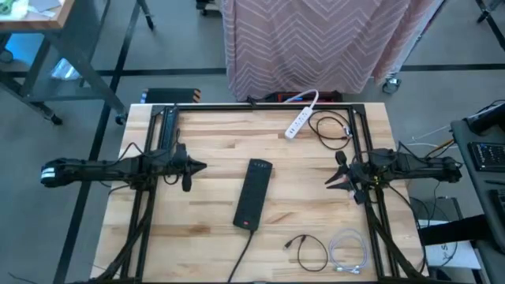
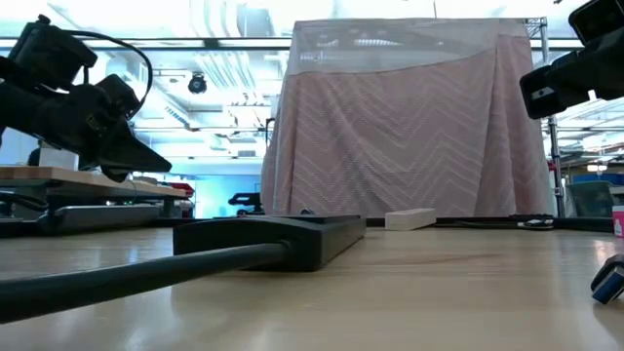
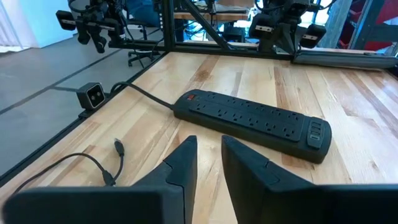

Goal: Insert USB

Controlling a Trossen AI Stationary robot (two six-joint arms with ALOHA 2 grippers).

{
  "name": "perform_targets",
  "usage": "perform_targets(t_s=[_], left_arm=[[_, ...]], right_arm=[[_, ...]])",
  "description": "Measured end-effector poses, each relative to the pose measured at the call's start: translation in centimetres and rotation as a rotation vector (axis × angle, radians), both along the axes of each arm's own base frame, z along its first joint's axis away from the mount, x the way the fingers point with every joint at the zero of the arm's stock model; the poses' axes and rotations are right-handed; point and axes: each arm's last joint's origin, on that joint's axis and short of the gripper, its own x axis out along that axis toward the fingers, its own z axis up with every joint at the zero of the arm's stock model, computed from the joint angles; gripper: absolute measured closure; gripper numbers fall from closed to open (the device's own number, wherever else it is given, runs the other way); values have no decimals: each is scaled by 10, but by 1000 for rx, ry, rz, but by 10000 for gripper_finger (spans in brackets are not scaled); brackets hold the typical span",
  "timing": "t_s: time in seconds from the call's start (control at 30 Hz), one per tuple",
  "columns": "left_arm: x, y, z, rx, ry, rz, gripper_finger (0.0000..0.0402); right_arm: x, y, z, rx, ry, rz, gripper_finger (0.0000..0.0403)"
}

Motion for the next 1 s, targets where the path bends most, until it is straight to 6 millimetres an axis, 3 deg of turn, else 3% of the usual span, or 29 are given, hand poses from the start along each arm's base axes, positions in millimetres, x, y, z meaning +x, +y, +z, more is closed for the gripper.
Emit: perform_targets(t_s=[1.0], left_arm=[[0, 0, 0, 0, 0, 0, 393]], right_arm=[[0, 0, 0, 0, 0, 0, 357]])
